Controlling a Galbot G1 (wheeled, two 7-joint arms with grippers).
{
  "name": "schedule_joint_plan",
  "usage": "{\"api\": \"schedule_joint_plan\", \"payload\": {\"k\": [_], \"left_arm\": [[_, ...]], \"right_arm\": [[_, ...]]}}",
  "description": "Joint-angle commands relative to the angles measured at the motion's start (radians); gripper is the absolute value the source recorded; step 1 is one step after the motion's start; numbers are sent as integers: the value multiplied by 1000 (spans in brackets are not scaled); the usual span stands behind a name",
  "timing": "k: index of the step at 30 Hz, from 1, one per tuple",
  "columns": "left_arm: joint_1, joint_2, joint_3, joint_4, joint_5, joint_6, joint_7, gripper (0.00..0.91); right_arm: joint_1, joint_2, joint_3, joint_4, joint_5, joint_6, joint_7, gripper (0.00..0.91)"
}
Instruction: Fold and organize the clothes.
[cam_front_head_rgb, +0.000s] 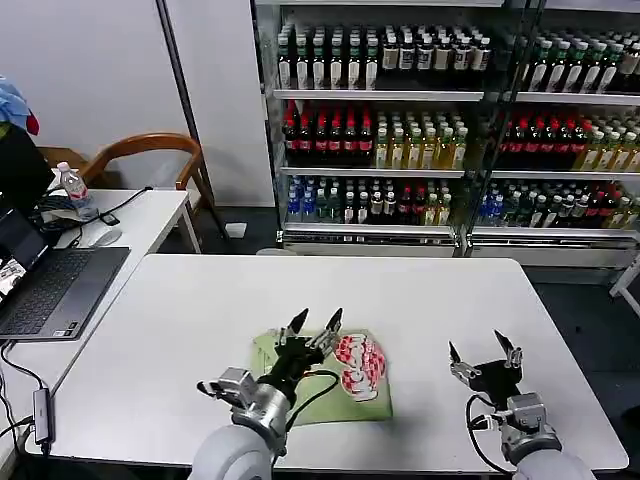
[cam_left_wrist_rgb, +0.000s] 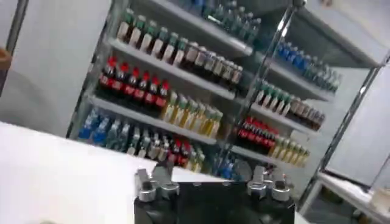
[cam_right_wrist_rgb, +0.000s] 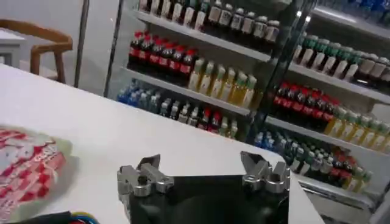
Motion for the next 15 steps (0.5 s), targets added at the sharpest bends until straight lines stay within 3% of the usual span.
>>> {"api": "schedule_joint_plan", "payload": {"k": [1,5,9,10,15], "left_arm": [[72,100,-171,-101,-44,-41,60,907],[98,178,-307,-28,10,-101,86,907],[132,223,-418,68,214,-169,144,907],[142,230,-446,96,260,-209,158,907],[144,257,-500,163,314,-237,156,907]], "right_arm": [[75,6,-28,-18,4,2,-5,907],[121,28,-55,-39,-1,17,-9,907],[179,64,-93,-76,-7,30,16,907],[190,72,-100,-84,-14,35,13,907],[220,85,-117,-124,-82,101,-25,907]]}}
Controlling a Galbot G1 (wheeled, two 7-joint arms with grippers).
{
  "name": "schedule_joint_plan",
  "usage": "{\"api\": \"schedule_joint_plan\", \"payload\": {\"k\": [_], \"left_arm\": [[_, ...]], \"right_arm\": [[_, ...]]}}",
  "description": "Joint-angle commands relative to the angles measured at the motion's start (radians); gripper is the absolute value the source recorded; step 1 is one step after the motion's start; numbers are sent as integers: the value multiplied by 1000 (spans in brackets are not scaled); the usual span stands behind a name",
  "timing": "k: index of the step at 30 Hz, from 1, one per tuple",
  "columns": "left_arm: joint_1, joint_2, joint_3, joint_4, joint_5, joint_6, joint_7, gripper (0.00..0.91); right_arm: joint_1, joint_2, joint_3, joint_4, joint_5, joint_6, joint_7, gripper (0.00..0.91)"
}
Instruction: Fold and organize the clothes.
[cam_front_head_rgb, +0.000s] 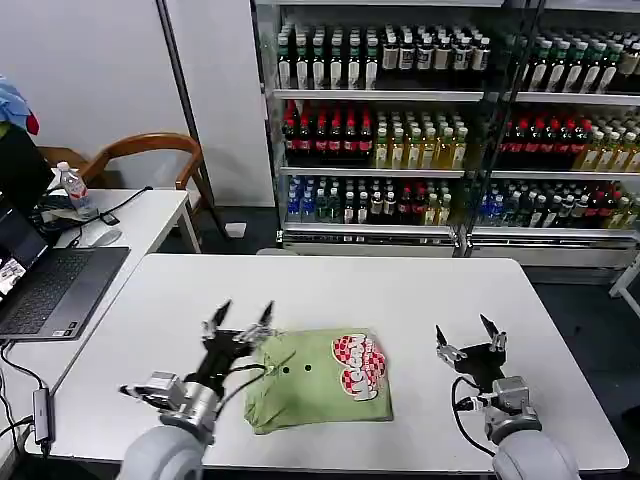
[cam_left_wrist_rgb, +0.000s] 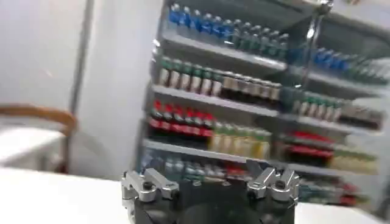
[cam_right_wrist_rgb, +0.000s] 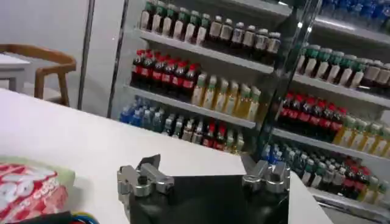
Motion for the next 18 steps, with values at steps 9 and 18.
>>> {"api": "schedule_joint_plan", "payload": {"k": [9,18], "left_arm": [[75,78,-256,176,425,-211,68,907],[106,42,-257,142,443,-202,54,907]], "right_arm": [[115,42,-36,-108,-75,129,-17,907],[89,42,-15,-62,-62,144,6,907]]}}
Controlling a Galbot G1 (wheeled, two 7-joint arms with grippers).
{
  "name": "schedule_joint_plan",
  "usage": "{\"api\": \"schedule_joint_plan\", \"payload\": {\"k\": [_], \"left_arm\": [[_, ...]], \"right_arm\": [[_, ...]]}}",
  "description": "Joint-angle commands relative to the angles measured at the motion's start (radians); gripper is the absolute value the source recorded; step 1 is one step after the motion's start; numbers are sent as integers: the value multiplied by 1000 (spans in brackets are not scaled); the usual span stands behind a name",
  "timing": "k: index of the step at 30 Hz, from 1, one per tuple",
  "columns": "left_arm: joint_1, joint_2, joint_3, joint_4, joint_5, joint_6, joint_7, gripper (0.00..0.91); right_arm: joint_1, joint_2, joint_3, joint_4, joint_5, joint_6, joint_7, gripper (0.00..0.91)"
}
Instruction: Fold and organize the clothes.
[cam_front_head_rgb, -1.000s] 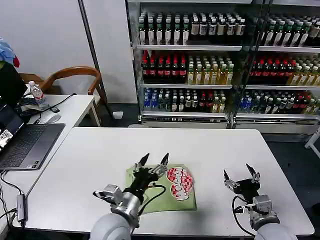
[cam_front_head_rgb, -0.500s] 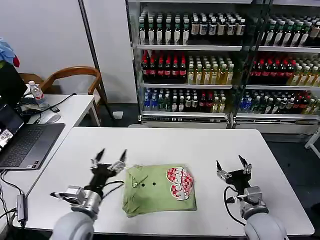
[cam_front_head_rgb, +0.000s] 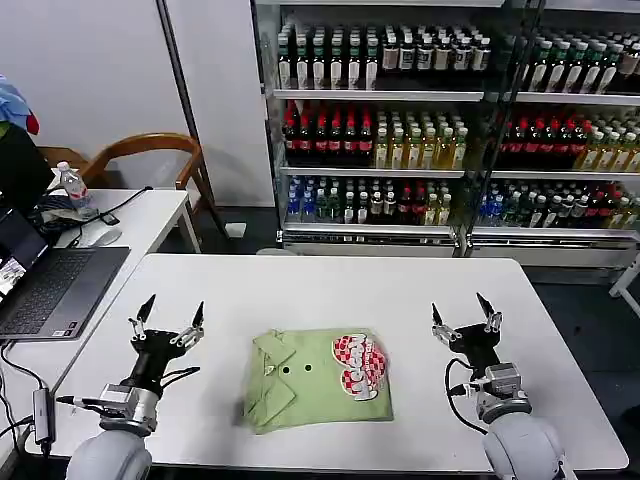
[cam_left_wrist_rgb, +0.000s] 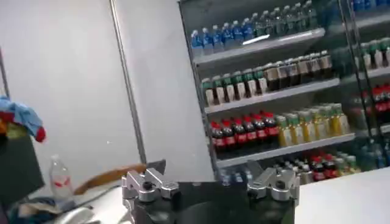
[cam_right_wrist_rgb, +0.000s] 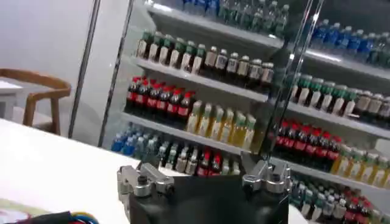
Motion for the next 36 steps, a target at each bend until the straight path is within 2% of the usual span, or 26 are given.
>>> {"api": "schedule_joint_plan", "payload": {"k": [1,10,19,22,27,29,36], "left_arm": [[30,-11,-53,20,129,-44,1,907],[59,-19,-95,16,140,-61,3,907],[61,-24,-89,40,160,-89,10,907],[54,-36,-89,40,177,-134,34,907],[59,-65,-82,42,185,-143,43,907],[80,-59,-80,40,186,-160,59,907],[89,-33,-86,23,186,-148,42,907]], "right_arm": [[0,13,8,11,-1,36,14,907],[-14,-6,24,13,2,57,-1,907],[-17,-7,27,-13,-85,99,8,907],[-17,-6,23,-23,-87,111,13,907],[-15,-1,16,-26,-112,123,14,907],[-16,7,21,-19,-118,146,17,907],[-21,7,32,-20,-114,144,8,907]]}}
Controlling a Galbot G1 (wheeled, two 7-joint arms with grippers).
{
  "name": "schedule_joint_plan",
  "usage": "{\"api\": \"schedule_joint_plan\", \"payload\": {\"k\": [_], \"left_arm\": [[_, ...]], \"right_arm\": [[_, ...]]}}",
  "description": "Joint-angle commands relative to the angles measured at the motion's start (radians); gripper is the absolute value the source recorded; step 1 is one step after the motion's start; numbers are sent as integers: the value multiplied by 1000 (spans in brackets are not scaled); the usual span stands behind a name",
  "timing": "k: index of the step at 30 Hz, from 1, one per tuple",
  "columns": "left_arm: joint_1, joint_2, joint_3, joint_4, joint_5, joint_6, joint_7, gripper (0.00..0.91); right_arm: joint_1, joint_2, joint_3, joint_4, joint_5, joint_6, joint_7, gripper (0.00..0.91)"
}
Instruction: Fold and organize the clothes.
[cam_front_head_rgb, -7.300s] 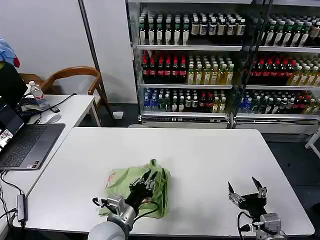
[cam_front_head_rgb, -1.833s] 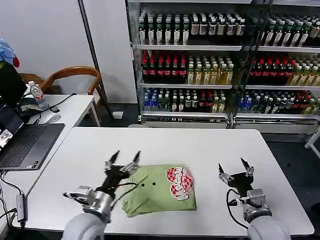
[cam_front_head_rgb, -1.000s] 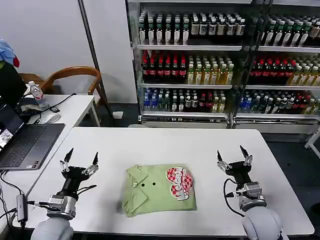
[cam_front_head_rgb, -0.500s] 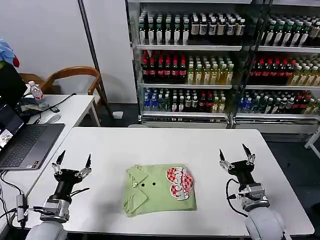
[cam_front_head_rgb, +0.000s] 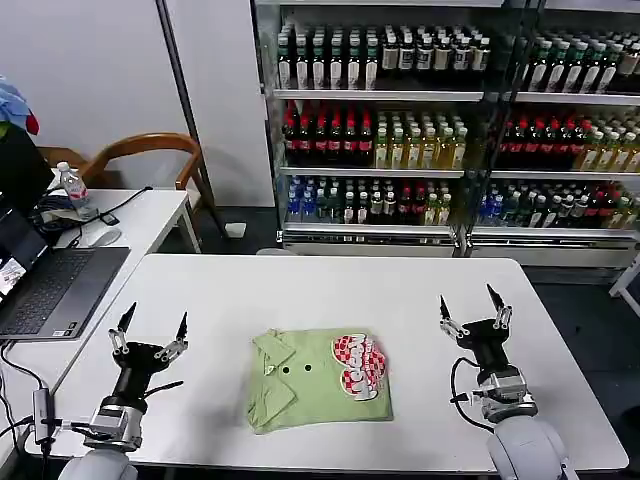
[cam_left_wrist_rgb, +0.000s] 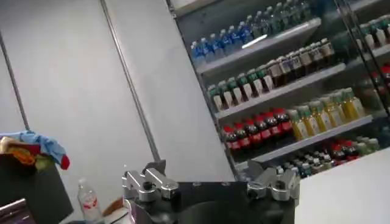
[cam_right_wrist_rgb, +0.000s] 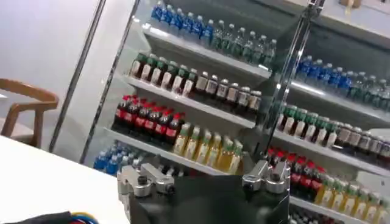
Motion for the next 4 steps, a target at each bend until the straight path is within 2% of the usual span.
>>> {"api": "schedule_joint_plan", "payload": {"k": [1,4], "left_arm": [[20,11,-10,-6,23,-29,14,907],[35,-3,-31,1,-8,-29,23,907]], "right_arm": [[-5,-1,6,-12,-23,27,-5,907],[-6,-4,-5,-30,-20,26,-5,907]]}}
